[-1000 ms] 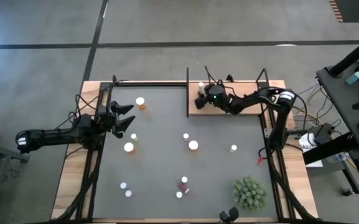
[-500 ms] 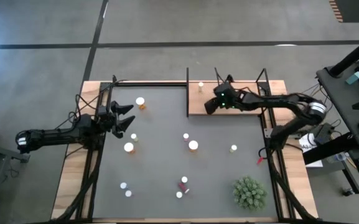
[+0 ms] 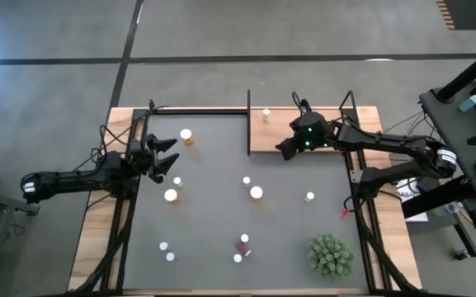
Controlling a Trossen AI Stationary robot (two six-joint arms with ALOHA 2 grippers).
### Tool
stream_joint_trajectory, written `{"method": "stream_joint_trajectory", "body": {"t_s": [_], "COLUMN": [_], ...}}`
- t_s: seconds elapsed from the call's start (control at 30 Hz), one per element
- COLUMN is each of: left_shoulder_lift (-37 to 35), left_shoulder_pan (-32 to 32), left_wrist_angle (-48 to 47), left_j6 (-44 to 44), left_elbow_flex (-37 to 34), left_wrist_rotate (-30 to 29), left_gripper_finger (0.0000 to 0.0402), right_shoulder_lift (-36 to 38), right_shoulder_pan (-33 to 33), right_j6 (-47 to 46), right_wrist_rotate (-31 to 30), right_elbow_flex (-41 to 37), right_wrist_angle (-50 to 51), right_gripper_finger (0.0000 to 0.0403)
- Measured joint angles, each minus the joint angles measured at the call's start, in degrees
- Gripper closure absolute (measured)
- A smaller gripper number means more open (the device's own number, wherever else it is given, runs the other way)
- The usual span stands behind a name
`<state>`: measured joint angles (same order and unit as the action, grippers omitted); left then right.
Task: Pick and place medicine bottles onto shelf by color
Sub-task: Put the right bottom orange medicine bottle on the shelf
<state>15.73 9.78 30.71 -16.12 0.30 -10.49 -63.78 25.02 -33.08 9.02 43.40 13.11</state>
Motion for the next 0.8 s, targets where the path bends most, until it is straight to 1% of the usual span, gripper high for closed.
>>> {"method": "stream_joint_trajectory", "body": {"t_s": [0.17, 0.53, 0.8], "left_shoulder_lift": [0.00, 0.00, 0.00], "left_shoulder_pan": [0.00, 0.00, 0.00], "left_wrist_angle": [0.01, 0.08, 0.10], "left_j6": [0.00, 0.00, 0.00], "left_elbow_flex": [0.00, 0.00, 0.00], "left_wrist_rotate": [-0.01, 0.01, -0.01], "left_gripper_finger": [0.0100, 0.0100, 0.0100], "right_shoulder_lift": [-0.06, -1.35, -4.05], "right_shoulder_pan": [-2.98, -8.99, -14.57], "right_j6": [0.08, -0.79, -3.98], "right_wrist_rotate": [0.02, 0.44, -0.40], "right_elbow_flex": [0.04, 0.49, 4.90], "right_wrist_angle": [-0.12, 0.10, 0.17], "right_gripper_finger": [0.0203, 0.0136, 0.0133]}}
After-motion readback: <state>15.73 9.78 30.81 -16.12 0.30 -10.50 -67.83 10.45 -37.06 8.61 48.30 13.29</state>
